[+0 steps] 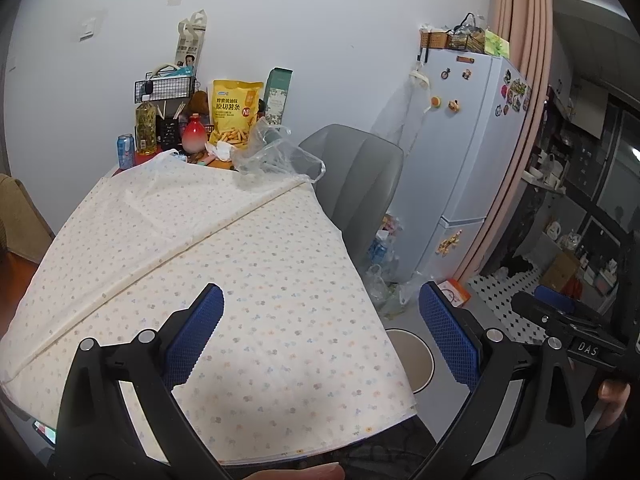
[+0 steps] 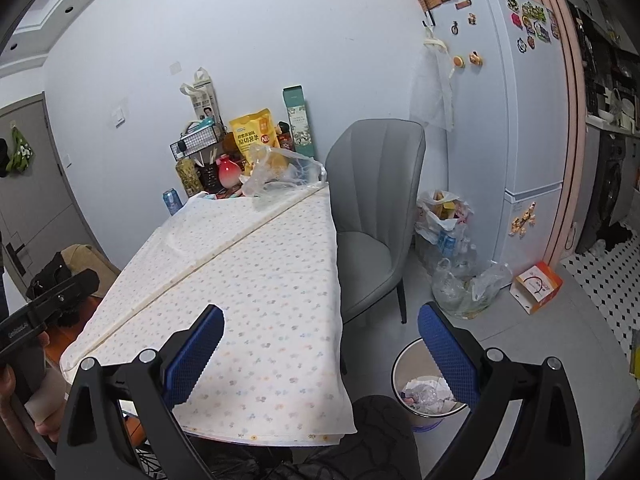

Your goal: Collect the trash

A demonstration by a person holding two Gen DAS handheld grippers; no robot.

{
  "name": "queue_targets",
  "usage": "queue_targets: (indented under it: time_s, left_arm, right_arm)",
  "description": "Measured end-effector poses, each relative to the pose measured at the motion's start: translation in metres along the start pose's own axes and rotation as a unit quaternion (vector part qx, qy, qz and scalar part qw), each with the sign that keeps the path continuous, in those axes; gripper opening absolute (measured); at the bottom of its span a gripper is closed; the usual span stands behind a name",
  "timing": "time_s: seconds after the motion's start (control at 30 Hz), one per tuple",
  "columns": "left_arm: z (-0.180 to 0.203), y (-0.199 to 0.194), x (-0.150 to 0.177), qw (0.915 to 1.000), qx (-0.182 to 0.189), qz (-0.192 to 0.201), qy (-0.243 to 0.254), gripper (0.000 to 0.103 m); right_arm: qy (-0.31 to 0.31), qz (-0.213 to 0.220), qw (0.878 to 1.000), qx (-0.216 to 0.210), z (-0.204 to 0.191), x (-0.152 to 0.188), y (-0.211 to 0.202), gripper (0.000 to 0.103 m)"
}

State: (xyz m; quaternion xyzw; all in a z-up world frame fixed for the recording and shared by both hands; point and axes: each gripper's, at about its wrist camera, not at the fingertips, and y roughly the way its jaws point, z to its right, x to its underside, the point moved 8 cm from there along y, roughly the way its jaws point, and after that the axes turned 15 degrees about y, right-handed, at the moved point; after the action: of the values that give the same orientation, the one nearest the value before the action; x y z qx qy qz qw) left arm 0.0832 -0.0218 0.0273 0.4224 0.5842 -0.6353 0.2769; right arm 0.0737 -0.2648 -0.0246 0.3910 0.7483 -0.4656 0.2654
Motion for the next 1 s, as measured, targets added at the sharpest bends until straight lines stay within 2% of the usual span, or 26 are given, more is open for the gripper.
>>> queue_targets:
  time_s: [0.57,0.67,1.0]
  left_arm:
    - [-0.002,0.001,0.011,1.0000,0.000,-0.008,-0.006,0.097]
    - [-0.003,0.001,0.013,0.9999,-0.001,-0.008,-0.008,0.097]
    - [-0.006,0.004,0.016,0.9999,-0.003,-0.013,-0.010,0.097]
  right_arm:
    - [-0.024,-0.006,1.000,-0.016,-0.012,0.014,0.005,0.095]
    - [-0.024,-0.018,0.999,-0.019,-0.012,0.017,0.010,0.091]
    - [-0.024,-0.024,0.999,-0.019,-0.011,0.022,0.014,0.090]
